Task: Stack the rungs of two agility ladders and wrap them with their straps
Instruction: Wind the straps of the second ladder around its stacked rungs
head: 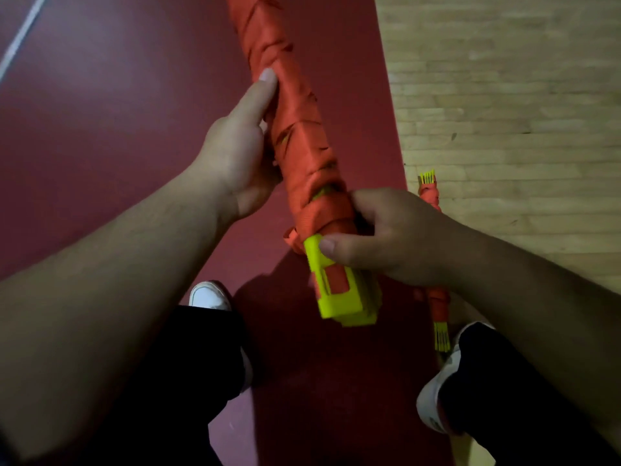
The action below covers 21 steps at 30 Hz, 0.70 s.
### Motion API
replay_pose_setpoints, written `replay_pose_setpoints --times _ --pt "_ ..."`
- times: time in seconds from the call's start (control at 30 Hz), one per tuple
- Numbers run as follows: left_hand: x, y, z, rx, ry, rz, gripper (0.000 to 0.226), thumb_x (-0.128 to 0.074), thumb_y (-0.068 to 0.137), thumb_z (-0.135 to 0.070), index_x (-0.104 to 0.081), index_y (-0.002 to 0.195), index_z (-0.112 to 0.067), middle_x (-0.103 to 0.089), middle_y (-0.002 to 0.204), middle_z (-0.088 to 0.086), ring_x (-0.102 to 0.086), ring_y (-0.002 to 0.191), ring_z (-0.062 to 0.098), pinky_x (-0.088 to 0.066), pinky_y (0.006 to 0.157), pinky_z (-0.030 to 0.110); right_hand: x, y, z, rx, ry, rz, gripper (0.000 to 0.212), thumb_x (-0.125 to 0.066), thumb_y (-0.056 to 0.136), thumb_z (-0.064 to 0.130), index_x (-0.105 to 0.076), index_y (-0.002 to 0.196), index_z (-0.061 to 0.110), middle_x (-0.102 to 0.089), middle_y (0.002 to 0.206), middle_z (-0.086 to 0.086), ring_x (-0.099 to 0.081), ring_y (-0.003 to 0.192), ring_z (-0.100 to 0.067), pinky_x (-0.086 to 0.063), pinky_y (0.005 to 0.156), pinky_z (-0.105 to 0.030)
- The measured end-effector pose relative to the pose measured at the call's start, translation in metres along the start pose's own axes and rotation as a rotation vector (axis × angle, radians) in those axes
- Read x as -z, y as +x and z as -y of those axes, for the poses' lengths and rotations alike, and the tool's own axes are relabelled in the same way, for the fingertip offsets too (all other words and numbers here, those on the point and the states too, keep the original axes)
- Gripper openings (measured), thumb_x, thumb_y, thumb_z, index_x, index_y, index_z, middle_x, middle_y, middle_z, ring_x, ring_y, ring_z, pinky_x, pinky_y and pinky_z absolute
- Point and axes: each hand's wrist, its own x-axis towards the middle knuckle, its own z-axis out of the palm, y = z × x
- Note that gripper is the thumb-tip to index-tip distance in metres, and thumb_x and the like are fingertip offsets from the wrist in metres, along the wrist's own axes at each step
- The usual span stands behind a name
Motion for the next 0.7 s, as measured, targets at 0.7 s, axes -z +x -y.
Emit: replay_pose_setpoints --times 0.7 --pt "-0.013 -0.003 0.019 -0.193 0.312 -0.267 0.028 -0.070 0.085 -0.037 -0.059 0.103 -0.019 -0.071 0.086 0.005 -0.071 0.074 0.023 -0.061 0.071 0.046 -0.010 -0.003 -0.005 -0.017 -0.561 0.046 0.067 -0.057 0.065 0.088 -0.063 0.090 0.027 -0.064 0.080 0.009 -0.060 0.074 -0.007 -0.049 0.068 -0.035"
